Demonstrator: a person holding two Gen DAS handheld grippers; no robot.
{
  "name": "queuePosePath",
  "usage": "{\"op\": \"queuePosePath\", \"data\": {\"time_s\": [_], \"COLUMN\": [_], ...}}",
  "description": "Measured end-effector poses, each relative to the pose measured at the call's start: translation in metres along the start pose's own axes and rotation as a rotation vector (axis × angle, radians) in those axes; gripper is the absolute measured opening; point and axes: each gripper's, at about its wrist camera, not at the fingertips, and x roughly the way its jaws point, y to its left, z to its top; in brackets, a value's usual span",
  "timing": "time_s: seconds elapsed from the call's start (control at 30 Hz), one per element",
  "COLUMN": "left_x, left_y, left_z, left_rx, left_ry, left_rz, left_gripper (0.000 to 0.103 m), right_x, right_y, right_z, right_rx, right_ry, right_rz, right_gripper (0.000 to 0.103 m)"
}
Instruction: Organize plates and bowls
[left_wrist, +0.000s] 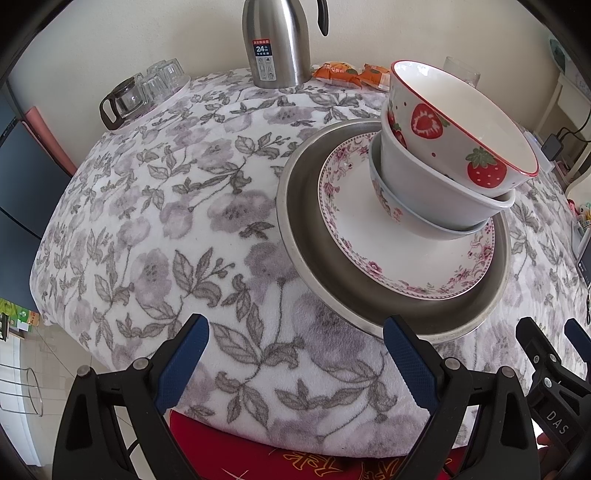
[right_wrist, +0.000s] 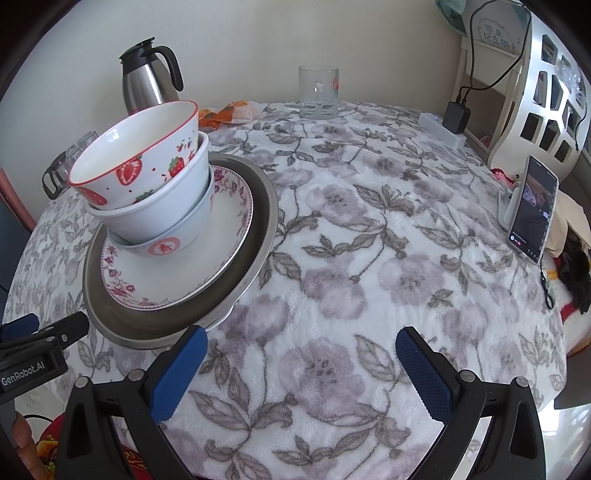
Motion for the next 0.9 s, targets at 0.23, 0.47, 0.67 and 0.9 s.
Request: {"op": "queuePosePath", "data": {"time_s": [0.23,0.47,0.67,0.9], "left_x": [0.0006,0.0014,0.0002,0.0001], "left_y": [-0.0002,-0.0001,0.0012,0.002], "left_z": [0.0004,0.0008,0.0012,0.0025], "left_rx": [-0.001,-0.003,-0.016,-0.021], "left_ry": [0.001,0.005,0.0,0.001], "left_rz": [0.0,-0.004,-0.016,-0.012], "left_gripper": [0.096,0.096,0.096,0.096], "right_x": [0.0002,0.0001,0.0,0.0002], "right_y": [0.0004,0.0003,0.0004,0.0005], "right_z": [-0.0013,-0.0005,-0.0005,-0.0002], "right_rx": [-0.001,-0.001,-0.001,-0.001], "right_ry": [0.001,0.001,0.001,0.002], "right_rz": [0.0,0.0,0.0,0.0], "right_gripper": [0.103,0.103,0.103,0.103]}}
